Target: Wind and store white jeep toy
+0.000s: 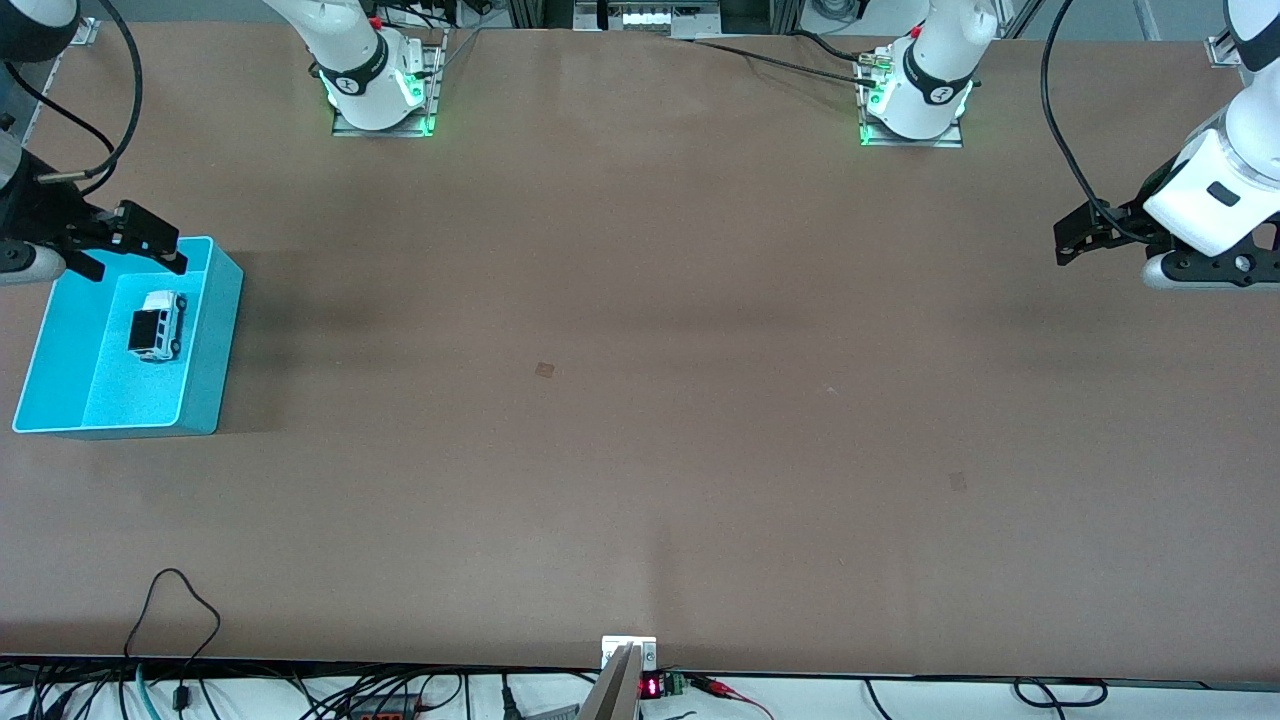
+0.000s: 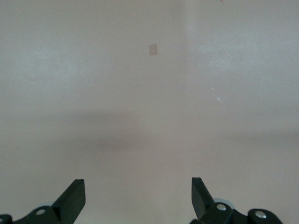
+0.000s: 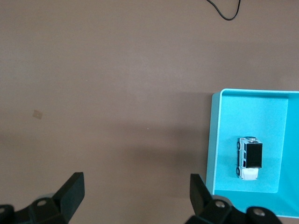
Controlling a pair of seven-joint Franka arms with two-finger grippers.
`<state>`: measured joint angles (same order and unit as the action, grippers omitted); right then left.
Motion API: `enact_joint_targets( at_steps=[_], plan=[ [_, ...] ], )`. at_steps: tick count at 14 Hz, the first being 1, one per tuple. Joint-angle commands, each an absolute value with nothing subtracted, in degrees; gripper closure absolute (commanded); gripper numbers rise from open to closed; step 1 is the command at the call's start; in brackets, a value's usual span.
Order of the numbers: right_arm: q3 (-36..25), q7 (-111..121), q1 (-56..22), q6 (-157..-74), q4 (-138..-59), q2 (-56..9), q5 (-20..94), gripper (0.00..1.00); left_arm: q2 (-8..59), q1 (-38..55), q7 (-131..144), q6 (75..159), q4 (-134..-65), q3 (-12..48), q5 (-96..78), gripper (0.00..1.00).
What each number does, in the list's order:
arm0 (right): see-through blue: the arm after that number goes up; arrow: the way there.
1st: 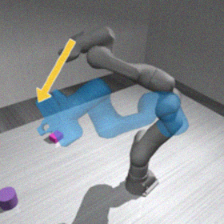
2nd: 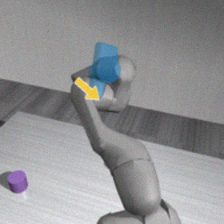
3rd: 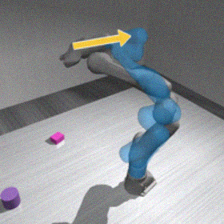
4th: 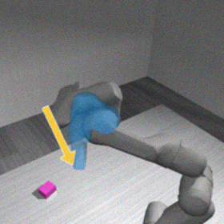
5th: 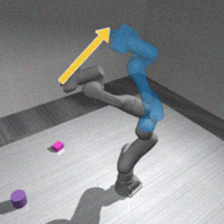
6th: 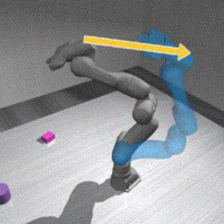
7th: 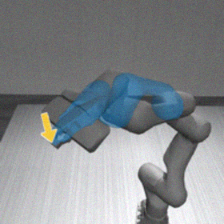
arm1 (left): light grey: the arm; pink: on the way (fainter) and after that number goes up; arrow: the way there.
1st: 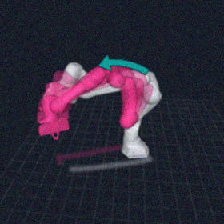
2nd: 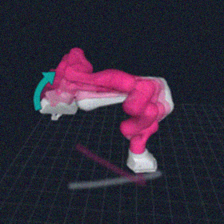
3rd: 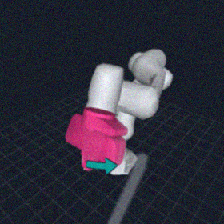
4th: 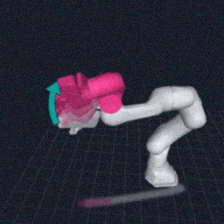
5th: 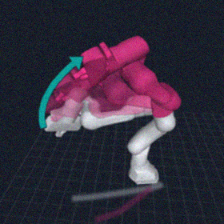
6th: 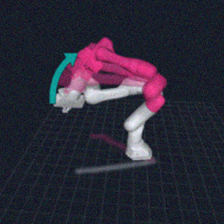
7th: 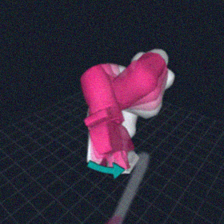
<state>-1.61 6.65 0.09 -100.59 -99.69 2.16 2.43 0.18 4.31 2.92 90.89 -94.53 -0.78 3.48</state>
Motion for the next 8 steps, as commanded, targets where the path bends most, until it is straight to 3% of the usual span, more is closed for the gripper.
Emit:
enact_joint_targets(
  at_steps=[1, 8],
  plan=[
    [-0.09, 5.8, 1.85, -99.5, -100.28, 3.16, 2.81, 0.0, 0.09, 3.96, 2.11, 89.91, -93.6, -0.79, 2.2, 0.0],
    [0.09, 5.37, -0.42, -97.03, -94.93, 1.67, 2.46, 0.0, 0.09, 3.96, 2.02, 89.91, -93.6, -0.88, 2.2, 0.0]
  ],
)
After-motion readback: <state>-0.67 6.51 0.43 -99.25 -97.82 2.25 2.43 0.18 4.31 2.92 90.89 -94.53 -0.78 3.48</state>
